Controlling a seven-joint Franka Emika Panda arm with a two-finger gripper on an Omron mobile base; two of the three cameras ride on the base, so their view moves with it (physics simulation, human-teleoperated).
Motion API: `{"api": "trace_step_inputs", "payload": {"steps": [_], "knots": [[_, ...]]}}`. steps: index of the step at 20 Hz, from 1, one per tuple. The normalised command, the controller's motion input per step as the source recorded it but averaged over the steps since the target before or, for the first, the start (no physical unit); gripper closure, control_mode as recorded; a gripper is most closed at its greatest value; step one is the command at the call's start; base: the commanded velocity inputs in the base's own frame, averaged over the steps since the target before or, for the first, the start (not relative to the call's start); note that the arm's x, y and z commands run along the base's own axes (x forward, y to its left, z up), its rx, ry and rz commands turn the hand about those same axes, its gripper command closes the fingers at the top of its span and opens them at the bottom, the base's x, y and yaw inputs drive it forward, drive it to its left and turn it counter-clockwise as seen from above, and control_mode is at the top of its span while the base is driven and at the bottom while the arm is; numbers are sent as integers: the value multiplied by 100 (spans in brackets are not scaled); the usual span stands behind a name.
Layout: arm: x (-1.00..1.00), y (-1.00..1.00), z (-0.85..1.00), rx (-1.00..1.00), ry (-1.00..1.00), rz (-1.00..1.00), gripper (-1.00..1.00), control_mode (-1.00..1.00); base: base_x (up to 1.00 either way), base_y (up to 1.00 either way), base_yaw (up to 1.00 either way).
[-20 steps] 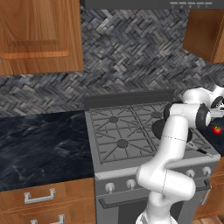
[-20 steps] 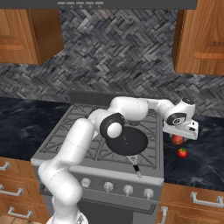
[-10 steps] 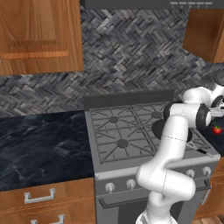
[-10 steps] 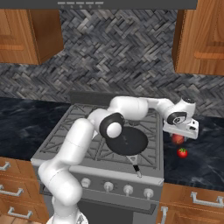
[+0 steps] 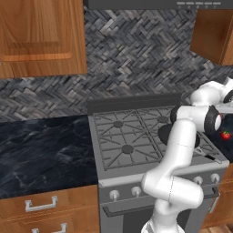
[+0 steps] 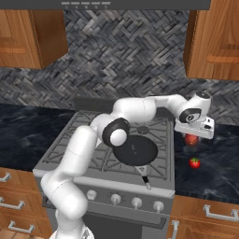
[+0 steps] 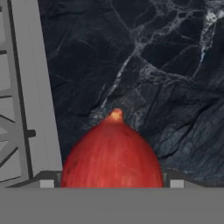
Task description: Place the pan on the front right burner on the stove. Then place the tomato and the onion in the pan and turn on the front right burner.
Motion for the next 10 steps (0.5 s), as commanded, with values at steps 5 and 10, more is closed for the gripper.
{"api": "trace_step_inputs", "payload": {"steps": [5, 10], "knots": [[-28, 11, 29, 0, 0, 0, 100, -100, 0, 0, 0], [-47, 36, 5, 0, 0, 0, 100, -100, 0, 0, 0]]}}
